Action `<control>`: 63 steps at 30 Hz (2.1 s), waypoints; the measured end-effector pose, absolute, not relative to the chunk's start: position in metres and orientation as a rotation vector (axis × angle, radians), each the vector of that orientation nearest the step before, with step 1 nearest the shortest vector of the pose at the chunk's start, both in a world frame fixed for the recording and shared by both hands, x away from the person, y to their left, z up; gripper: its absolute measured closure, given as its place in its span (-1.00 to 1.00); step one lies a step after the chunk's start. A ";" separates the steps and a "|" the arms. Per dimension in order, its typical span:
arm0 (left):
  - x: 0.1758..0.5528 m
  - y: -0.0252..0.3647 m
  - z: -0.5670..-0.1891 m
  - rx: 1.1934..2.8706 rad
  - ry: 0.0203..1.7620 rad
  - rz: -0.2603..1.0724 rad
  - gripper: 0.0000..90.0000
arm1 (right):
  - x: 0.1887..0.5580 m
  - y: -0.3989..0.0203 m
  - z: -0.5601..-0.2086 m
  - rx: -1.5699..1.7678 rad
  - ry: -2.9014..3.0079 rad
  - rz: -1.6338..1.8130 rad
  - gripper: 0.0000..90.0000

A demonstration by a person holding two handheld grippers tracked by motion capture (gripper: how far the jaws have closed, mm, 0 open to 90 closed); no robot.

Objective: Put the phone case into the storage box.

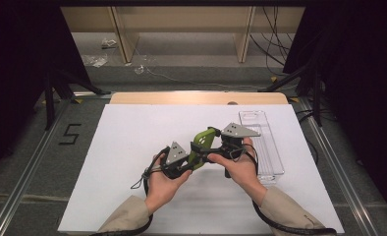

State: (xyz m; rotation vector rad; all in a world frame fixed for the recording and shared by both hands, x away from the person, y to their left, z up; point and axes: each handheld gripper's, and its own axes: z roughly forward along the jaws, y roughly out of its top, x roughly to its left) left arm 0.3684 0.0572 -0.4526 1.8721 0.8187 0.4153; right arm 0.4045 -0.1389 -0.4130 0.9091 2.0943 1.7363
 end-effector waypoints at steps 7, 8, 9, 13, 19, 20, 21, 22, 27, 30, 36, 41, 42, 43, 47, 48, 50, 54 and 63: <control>0.368 0.057 -0.453 1.870 0.818 0.416 0.71 | 0.404 -0.139 -0.413 0.913 2.084 1.739 -0.68; 0.368 0.057 -0.453 1.869 0.818 0.416 0.71 | 0.404 -0.139 -0.413 0.913 2.082 1.740 -0.68; 0.368 0.057 -0.453 1.867 0.817 0.416 0.71 | 0.404 -0.139 -0.413 0.915 2.083 1.741 -0.68; 0.368 0.057 -0.453 1.864 0.812 0.413 0.70 | 0.404 -0.140 -0.412 0.913 2.081 1.745 -0.67; 0.368 0.057 -0.449 1.869 0.780 0.430 0.62 | 0.404 -0.141 -0.410 0.891 2.087 1.746 -0.66; 0.368 0.058 -0.448 1.870 0.773 0.434 0.57 | 0.404 -0.142 -0.409 0.888 2.084 1.742 -0.66; 0.368 0.058 -0.447 1.873 0.769 0.437 0.53 | 0.404 -0.142 -0.408 0.880 2.083 1.742 -0.65; 0.368 0.059 -0.446 1.877 0.765 0.442 0.47 | 0.404 -0.143 -0.407 0.876 2.085 1.746 -0.65; 0.367 0.064 -0.442 1.875 0.742 0.455 0.21 | 0.404 -0.146 -0.402 0.851 2.072 1.740 -0.65; 0.366 0.068 -0.439 1.876 0.736 0.466 0.07 | 0.404 -0.148 -0.400 0.835 2.069 1.731 -0.65; 0.363 0.071 -0.436 1.933 0.702 0.456 -0.35 | 0.406 -0.154 -0.397 0.841 2.053 1.718 -0.65; 0.360 0.074 -0.436 1.968 0.706 0.451 -0.68 | 0.408 -0.159 -0.394 0.840 2.040 1.709 -0.65; 0.360 0.075 -0.436 1.974 0.707 0.449 -0.72 | 0.408 -0.159 -0.394 0.842 2.038 1.709 -0.65; 0.359 0.076 -0.436 1.981 0.710 0.449 -0.80 | 0.408 -0.160 -0.393 0.841 2.036 1.707 -0.65; 0.357 0.080 -0.437 2.003 0.711 0.443 -0.97 | 0.409 -0.163 -0.392 0.841 2.030 1.699 -0.65; 0.357 0.082 -0.437 2.010 0.710 0.440 -0.99 | 0.409 -0.164 -0.392 0.841 2.027 1.696 -0.65; 0.356 0.084 -0.438 2.017 0.711 0.440 -1.00 | 0.410 -0.165 -0.391 0.841 2.024 1.691 -0.65; 0.355 0.089 -0.439 2.024 0.705 0.445 -1.00 | 0.410 -0.167 -0.390 0.844 2.018 1.684 -0.65; 0.353 0.095 -0.439 2.017 0.713 0.441 -1.00 | 0.412 -0.173 -0.387 0.846 2.007 1.675 -0.65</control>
